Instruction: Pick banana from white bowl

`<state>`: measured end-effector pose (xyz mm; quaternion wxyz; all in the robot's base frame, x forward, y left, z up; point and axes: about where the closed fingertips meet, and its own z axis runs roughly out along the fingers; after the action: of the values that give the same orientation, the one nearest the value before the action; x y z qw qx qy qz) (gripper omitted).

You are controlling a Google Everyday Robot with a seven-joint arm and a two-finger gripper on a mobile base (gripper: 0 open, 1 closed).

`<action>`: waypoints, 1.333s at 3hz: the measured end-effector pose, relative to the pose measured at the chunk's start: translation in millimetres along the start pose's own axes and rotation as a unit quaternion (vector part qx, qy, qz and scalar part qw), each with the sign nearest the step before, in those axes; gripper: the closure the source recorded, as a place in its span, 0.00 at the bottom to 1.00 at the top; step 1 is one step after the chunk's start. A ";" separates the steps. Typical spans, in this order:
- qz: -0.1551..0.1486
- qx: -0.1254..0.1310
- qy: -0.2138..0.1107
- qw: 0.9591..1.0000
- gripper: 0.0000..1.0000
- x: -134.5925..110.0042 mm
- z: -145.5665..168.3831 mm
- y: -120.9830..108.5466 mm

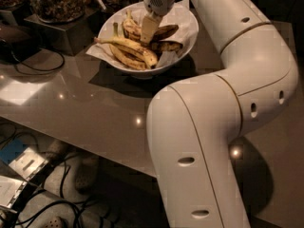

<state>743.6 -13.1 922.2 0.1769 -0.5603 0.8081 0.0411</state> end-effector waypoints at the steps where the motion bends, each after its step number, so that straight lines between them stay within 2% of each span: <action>1: -0.010 0.011 -0.027 1.000 1.00 -1.8 -13.6 -1.8; 2: -0.021 0.025 -0.072 0.997 1.00 5.7 -48.8 5.1; 3: -0.030 0.038 -0.100 0.994 1.00 23.3 -81.4 23.9; 4: -0.030 0.029 -0.094 0.995 1.00 28.6 -76.5 34.4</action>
Offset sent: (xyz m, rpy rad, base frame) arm -0.0830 -0.0382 0.0783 0.1982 -0.2059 0.0703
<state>684.8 -46.2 979.7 0.2701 -0.5726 0.7714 0.0646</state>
